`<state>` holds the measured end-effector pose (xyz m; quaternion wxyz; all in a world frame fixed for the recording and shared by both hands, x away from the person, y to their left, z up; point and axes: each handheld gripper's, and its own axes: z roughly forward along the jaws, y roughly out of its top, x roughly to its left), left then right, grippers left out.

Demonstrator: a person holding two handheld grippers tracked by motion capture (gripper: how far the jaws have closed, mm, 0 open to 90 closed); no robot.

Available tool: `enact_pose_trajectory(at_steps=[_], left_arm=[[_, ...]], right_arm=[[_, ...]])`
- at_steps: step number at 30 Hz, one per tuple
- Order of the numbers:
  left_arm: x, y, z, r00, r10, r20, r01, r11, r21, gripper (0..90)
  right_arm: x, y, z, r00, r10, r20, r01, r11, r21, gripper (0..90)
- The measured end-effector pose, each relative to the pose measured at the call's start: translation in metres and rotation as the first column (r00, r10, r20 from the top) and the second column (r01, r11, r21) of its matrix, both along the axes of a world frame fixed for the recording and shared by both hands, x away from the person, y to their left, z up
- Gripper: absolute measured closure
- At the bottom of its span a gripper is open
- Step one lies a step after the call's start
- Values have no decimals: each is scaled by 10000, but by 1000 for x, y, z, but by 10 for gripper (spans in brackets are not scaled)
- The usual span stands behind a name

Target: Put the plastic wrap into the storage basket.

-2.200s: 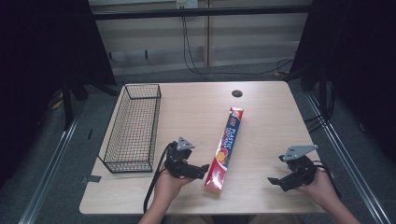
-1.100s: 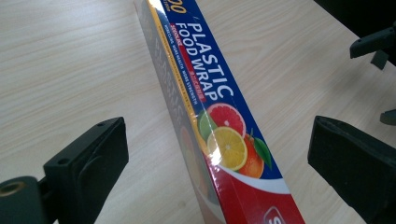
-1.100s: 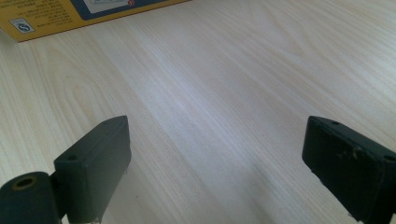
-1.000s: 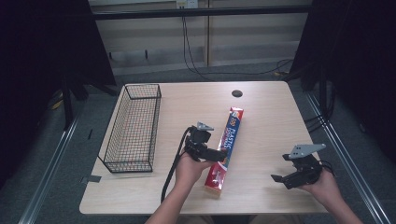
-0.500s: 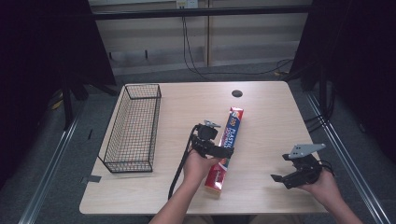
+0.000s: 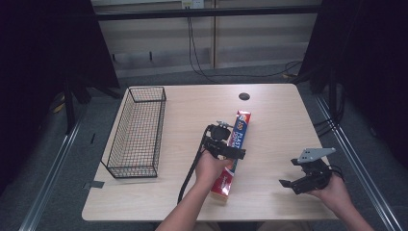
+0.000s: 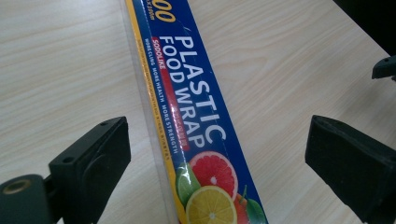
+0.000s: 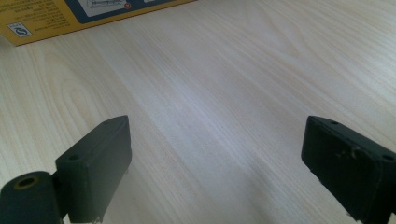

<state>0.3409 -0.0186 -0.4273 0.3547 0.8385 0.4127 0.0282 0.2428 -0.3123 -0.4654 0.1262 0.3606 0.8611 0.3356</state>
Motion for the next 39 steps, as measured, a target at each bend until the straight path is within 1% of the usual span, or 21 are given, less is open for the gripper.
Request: enact_pose_trajectory(at_steps=[8, 9, 10, 12, 13, 14, 17, 20, 21, 22, 25, 26, 27, 28, 29, 31, 32, 36, 37, 38, 39], left_arm=[[4, -3, -5, 9998, 164, -136, -161, 9997, 179, 91], [5, -5, -7, 9996, 178, -209, -174, 9997, 195, 93], [5, -5, -7, 9996, 178, -209, -174, 9997, 195, 100], [5, -8, -9, 9998, 154, -119, -149, 9992, 380, 112], [6, -9, -10, 9997, 157, -210, -149, 9991, 385, 113], [6, -9, -10, 9997, 157, -210, -149, 9991, 385, 118], [9, -12, -14, 9991, 217, -353, -198, 9984, 535, 123], [10, -13, -16, 9990, 305, -317, -287, 9980, 572, 130], [11, -14, -17, 9987, 442, -254, -429, 9978, 498, 138], [12, -14, -17, 9987, 403, -307, -388, 9980, 501, 147], [14, -16, -19, 9977, 541, -399, -518, 9970, 568, 149], [15, -15, -20, 9980, 400, -482, -369, 9973, 639, 153], [15, -16, -22, 9975, 495, -511, -465, 9971, 597, 164], [15, -17, -23, 9973, 558, -474, -524, 9962, 695, 165], [15, -17, -23, 9973, 558, -474, -524, 9962, 695, 166], [16, -19, -25, 9969, 495, -605, -458, 9970, 616, 178], [16, -21, -25, 9972, 461, -583, -418, 9964, 735, 178], [18, -23, -29, 9964, 508, -679, -450, 9955, 835, 215], [19, -22, -30, 9964, 456, -717, -390, 9951, 905, 228], [20, -22, -31, 9957, 547, -745, -482, 9951, 859, 242], [21, -22, -32, 9944, 624, -857, -558, 9954, 781, 250]], right_arm=[[0, 0, 0, 10000, -19, -46, 19, 10000, 14, 88], [0, 1, 0, 10000, -27, -59, 27, 10000, 11, 88], [0, 1, 0, 10000, -27, -59, 27, 10000, 11, 88], [0, 1, 0, 10000, -24, -13, 24, 10000, 49, 88], [0, 1, 0, 10000, -37, -12, 37, 10000, 52, 89], [0, 1, 0, 10000, -37, -12, 37, 10000, 52, 89], [0, 1, 0, 10000, -29, -24, 29, 10000, 71, 89], [0, 1, 0, 10000, -27, -38, 28, 10000, 58, 90], [0, 1, 0, 10000, -16, -32, 16, 10000, 27, 90], [0, 1, 0, 10000, -21, -46, 22, 10000, 32, 90], [0, 0, 0, 10000, -41, -36, 41, 10000, 89, 90], [0, 0, 0, 10000, -67, -20, 67, 9999, 106, 90], [0, 0, 0, 10000, -79, -7, 79, 9999, 113, 90], [0, 0, 0, 10000, -91, -13, 91, 9999, 105, 90], [0, 0, 0, 10000, -91, -13, 91, 9999, 105, 90], [0, -1, 0, 10000, -54, -41, 55, 9999, 161, 90], [0, -1, 0, 10000, -54, -41, 55, 9999, 161, 90], [1, -1, 0, 10000, 21, 18, -21, 9998, 196, 93], [0, -1, 0, 10000, -8, -1, 8, 9998, 174, 93], [0, 0, 0, 10000, -60, 19, 60, 9999, 94, 93], [0, 0, 0, 10000, -41, 10, 40, 9999, 121, 93]])
